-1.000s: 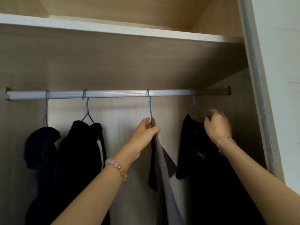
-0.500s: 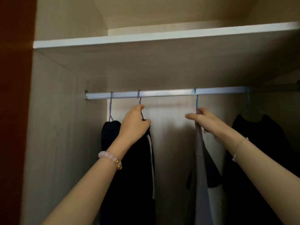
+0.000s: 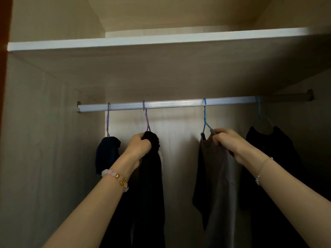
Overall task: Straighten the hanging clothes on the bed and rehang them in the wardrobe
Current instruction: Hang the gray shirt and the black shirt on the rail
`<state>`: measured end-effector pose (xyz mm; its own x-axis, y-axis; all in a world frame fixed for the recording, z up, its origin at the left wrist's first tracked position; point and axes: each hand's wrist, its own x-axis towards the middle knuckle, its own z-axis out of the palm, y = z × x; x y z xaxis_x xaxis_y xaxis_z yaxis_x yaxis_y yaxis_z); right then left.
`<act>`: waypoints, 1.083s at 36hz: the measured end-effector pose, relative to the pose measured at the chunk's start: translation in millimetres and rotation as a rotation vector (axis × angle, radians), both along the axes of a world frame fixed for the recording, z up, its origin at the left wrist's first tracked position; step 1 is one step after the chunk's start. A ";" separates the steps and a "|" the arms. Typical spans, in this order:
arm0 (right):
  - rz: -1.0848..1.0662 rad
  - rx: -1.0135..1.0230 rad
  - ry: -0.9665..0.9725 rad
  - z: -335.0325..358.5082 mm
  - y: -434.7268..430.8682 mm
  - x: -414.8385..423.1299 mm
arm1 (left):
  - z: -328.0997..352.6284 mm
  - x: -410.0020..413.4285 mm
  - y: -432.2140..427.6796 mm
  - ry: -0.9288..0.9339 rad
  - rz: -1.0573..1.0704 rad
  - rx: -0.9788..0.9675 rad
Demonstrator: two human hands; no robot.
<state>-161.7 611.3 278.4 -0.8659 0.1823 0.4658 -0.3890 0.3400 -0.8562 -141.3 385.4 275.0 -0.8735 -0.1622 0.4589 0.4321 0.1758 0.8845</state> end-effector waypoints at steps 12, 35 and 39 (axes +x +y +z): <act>0.018 -0.038 -0.013 -0.6 17.2 -1.1 | -1.7 -14.2 26.4 0.006 -0.053 -0.105; 0.069 -0.015 -0.031 -2.3 18.1 3.1 | 1.8 -29.3 0.5 0.094 0.067 -0.332; 0.081 0.004 -0.035 -4.0 17.2 3.0 | 8.4 -21.1 -33.0 0.370 0.588 -0.590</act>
<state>-158.8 628.5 274.4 -0.8934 0.1094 0.4358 -0.3854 0.3122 -0.8683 -162.4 352.4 283.4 -0.5045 -0.1848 0.8434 0.3683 0.8375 0.4037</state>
